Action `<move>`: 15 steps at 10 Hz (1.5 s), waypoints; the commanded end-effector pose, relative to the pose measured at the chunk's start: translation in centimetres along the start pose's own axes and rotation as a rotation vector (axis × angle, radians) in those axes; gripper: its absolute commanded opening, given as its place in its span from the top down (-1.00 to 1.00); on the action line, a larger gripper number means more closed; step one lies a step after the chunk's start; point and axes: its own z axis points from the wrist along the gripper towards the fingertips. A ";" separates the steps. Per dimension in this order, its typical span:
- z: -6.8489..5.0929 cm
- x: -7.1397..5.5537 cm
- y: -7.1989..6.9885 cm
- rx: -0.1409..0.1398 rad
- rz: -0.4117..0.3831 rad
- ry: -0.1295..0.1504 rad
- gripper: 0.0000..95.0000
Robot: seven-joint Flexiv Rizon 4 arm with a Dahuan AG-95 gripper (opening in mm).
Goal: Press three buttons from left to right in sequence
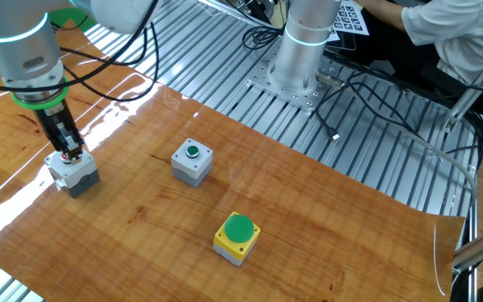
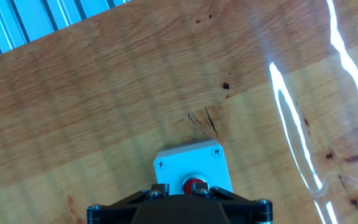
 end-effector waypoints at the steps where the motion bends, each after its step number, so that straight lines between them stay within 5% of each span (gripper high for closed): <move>1: -0.6 0.9 0.2 0.003 -0.003 -0.003 0.60; 5: -0.8 2.4 -0.4 0.001 -0.045 -0.009 0.60; 6: -0.7 2.5 -0.5 0.003 -0.057 -0.011 1.00; 11: -0.7 2.5 -0.5 0.051 -0.054 -0.009 1.00; 15: -0.7 2.5 -0.5 0.031 -0.225 -0.004 1.00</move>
